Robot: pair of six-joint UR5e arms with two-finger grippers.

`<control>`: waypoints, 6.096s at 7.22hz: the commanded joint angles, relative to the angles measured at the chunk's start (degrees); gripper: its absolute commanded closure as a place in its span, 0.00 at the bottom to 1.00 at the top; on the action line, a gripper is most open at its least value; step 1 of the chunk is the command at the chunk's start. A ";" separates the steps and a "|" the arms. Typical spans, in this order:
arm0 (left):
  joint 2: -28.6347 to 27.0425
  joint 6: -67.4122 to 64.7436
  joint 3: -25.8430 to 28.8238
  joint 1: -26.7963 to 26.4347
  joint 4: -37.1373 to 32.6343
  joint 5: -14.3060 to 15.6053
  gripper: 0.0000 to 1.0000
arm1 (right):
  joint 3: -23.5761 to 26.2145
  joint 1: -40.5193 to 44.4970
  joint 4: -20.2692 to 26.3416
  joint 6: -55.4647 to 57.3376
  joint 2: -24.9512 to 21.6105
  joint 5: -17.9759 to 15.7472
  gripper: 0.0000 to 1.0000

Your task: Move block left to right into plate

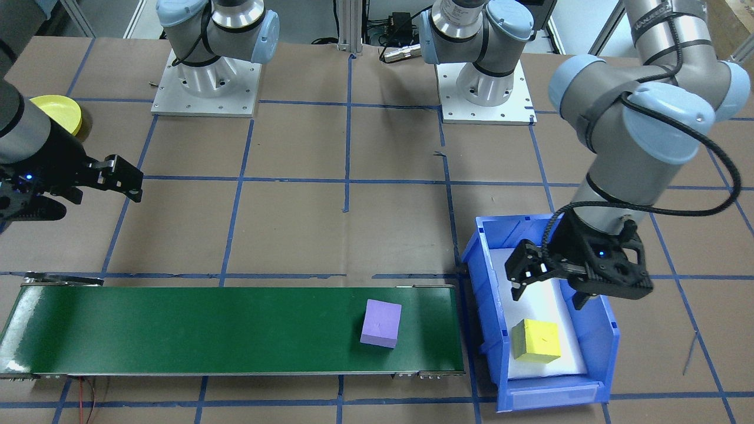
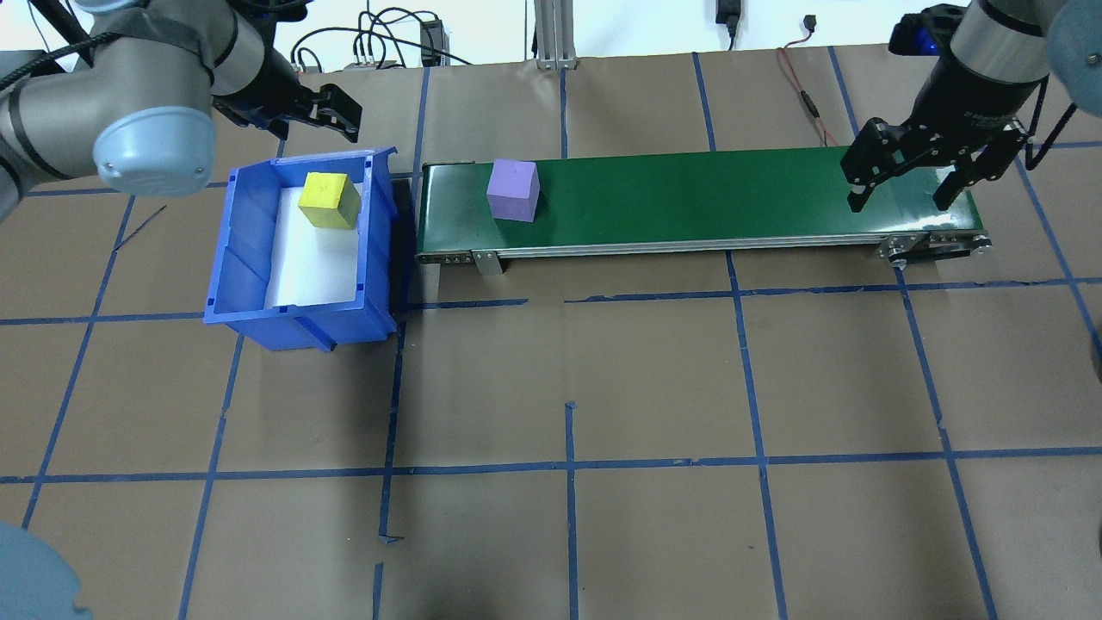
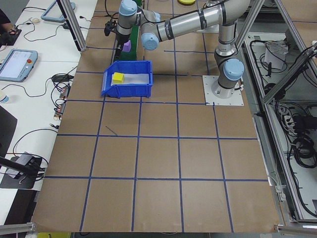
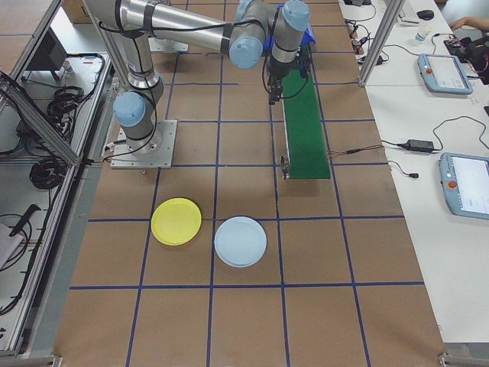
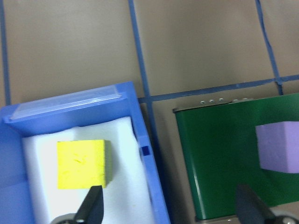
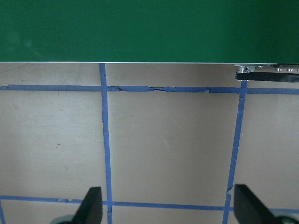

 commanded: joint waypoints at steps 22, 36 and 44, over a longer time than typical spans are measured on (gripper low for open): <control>-4.40 0.24 -0.30 -9.08 5.09 -8.40 0.53 | 1.22 -6.05 -25.58 -4.48 17.26 21.17 0.00; 17.28 0.76 1.46 -0.14 -24.61 4.96 0.00 | 0.52 2.30 -29.54 17.74 17.17 21.26 0.00; 17.90 1.11 0.93 0.30 -25.31 5.13 0.00 | 0.25 2.13 -31.30 15.31 18.84 6.01 0.15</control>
